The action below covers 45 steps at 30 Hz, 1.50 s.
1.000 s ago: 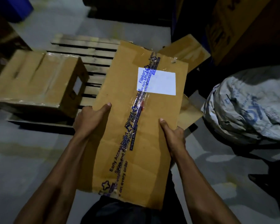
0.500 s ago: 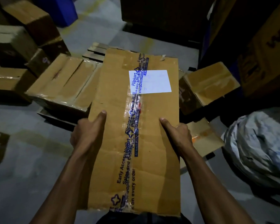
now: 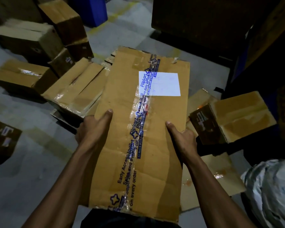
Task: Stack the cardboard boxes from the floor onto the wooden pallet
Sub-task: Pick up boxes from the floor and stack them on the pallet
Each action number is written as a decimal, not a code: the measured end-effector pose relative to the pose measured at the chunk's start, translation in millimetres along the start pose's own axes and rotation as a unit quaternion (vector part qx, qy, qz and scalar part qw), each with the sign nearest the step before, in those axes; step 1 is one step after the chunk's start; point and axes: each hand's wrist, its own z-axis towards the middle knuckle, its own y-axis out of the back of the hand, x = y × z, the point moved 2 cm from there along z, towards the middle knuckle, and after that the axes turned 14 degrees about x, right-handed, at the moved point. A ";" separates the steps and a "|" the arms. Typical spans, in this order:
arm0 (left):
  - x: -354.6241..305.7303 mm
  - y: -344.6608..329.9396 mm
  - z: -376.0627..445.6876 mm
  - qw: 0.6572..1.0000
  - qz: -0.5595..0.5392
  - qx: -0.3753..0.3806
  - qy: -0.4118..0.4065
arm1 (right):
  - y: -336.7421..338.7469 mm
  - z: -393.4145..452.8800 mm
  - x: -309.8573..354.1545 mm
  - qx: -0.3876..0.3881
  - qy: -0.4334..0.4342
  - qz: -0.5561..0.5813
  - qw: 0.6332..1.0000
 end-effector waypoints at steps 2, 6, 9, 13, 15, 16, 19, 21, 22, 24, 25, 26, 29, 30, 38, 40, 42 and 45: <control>-6.4 0.1 21.0 1.000 -0.002 0.015 -0.005 | -7.0 16.5 5.8 0.000 -0.010 0.002 1.000; -13.7 1.8 75.1 0.999 0.003 0.049 -0.011 | -27.7 48.9 18.2 -0.016 -0.031 0.017 0.999; -19.9 8.1 123.4 0.997 0.016 0.072 -0.024 | -50.5 74.1 31.7 -0.025 -0.051 0.047 0.997; -28.3 21.0 187.3 0.993 0.049 0.101 -0.027 | -86.7 104.9 49.1 -0.060 -0.094 0.106 0.988; -33.1 25.1 215.6 0.992 0.053 0.112 -0.027 | -102.6 118.2 56.9 -0.078 -0.120 0.127 0.982; -34.4 25.8 228.6 0.991 0.054 0.120 -0.024 | -110.0 124.4 60.7 -0.084 -0.126 0.134 0.979; -32.2 22.6 260.5 0.987 0.066 0.148 -0.011 | -124.8 141.9 68.3 -0.106 -0.138 0.141 0.975; -28.3 17.8 275.3 0.985 0.071 0.157 0.001 | -130.3 151.6 68.8 -0.112 -0.151 0.135 0.973; -26.5 14.3 281.0 0.984 0.075 0.162 0.007 | -132.4 156.0 68.8 -0.114 -0.158 0.130 0.972; -23.5 6.0 292.2 0.981 0.080 0.176 0.010 | -134.8 165.5 65.6 -0.122 -0.163 0.120 0.972; -21.8 1.3 297.4 0.980 0.079 0.183 0.008 | -135.7 170.0 63.9 -0.125 -0.167 0.116 0.971; -20.8 -3.6 302.2 0.979 0.076 0.190 0.002 | -136.8 174.7 62.0 -0.126 -0.169 0.111 0.971; -14.1 -21.8 319.3 0.973 0.081 0.216 -0.020 | -141.6 191.9 48.8 -0.125 -0.175 0.105 0.971; -10.3 -29.4 326.2 0.970 0.088 0.225 -0.028 | -143.7 198.0 42.1 -0.126 -0.177 0.107 0.970; 45.2 -104.9 392.3 0.970 0.052 0.228 -0.058 | -169.8 276.7 -39.6 -0.111 -0.168 0.080 0.976; 59.8 -124.4 408.8 0.967 0.029 0.247 -0.064 | -176.9 294.4 -63.5 -0.107 -0.171 0.080 0.976; 71.3 -141.1 425.8 0.959 0.013 0.272 -0.077 | -184.8 310.0 -85.7 -0.111 -0.177 0.091 0.974; 86.8 -161.9 448.9 0.954 0.017 0.281 -0.103 | -198.3 329.0 -114.2 -0.116 -0.189 0.096 0.970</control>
